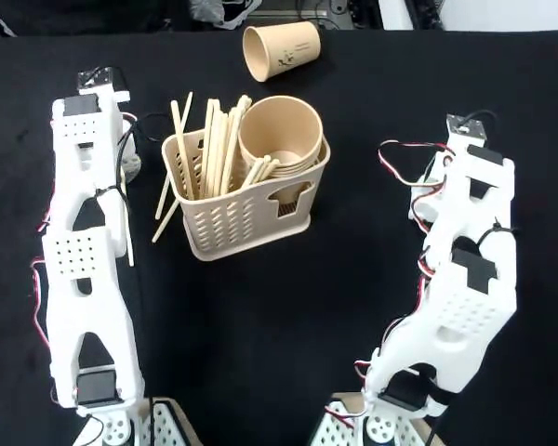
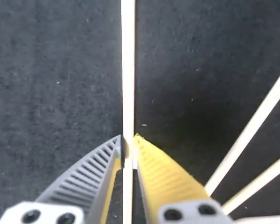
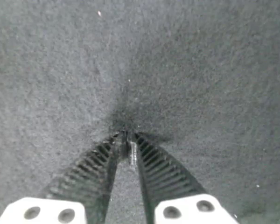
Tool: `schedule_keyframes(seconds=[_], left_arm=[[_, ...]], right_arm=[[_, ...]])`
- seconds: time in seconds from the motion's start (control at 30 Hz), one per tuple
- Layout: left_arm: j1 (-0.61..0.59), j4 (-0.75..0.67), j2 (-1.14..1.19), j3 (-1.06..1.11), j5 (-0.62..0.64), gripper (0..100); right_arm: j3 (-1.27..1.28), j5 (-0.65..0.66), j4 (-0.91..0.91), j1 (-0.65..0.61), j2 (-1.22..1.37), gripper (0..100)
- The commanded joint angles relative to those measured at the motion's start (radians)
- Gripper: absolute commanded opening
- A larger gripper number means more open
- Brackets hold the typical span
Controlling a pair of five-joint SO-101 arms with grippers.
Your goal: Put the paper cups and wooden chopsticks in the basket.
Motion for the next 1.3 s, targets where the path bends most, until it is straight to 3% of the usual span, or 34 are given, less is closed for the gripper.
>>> schedule_keyframes(seconds=[0.0,0.1,0.17,0.3,0.47,0.63,0.77,0.97,1.07,1.2,1.27], left_arm=[[-0.008,0.0,-0.074,-0.004,-0.002,3],[-0.012,0.071,-0.08,-0.061,-0.002,3],[-0.001,0.196,-0.106,-0.171,0.012,3],[-0.008,0.209,-0.206,-0.186,0.078,3],[0.004,0.207,-0.436,0.071,0.081,3],[0.033,0.163,-0.842,0.418,0.081,3],[0.051,-0.072,-1.254,0.863,0.081,3],[0.051,-0.684,-2.027,1.63,0.081,3],[0.113,-0.953,-2.414,1.939,0.083,3],[0.249,-1.254,-2.859,2.273,0.077,3],[0.291,-1.32,-2.871,2.301,0.077,3]], right_arm=[[0.002,0.008,-0.006,0.0,-0.022,1.2],[0.002,0.006,-0.006,0.0,-0.022,1.2],[0.001,0.006,-0.006,0.0,-0.022,1.2],[0.001,0.005,-0.009,0.0,-0.022,1.2],[-0.001,0.005,-0.011,-0.002,-0.022,1.2],[-0.001,0.005,-0.011,-0.002,-0.022,1.2],[-0.001,0.006,-0.009,-0.002,-0.022,1.2],[0.001,0.008,-0.009,-0.003,-0.022,1.2],[0.001,0.008,-0.009,-0.003,-0.022,1.2],[0.001,0.008,-0.009,-0.003,-0.022,1.2],[0.001,0.008,-0.009,-0.003,-0.022,1.2]])
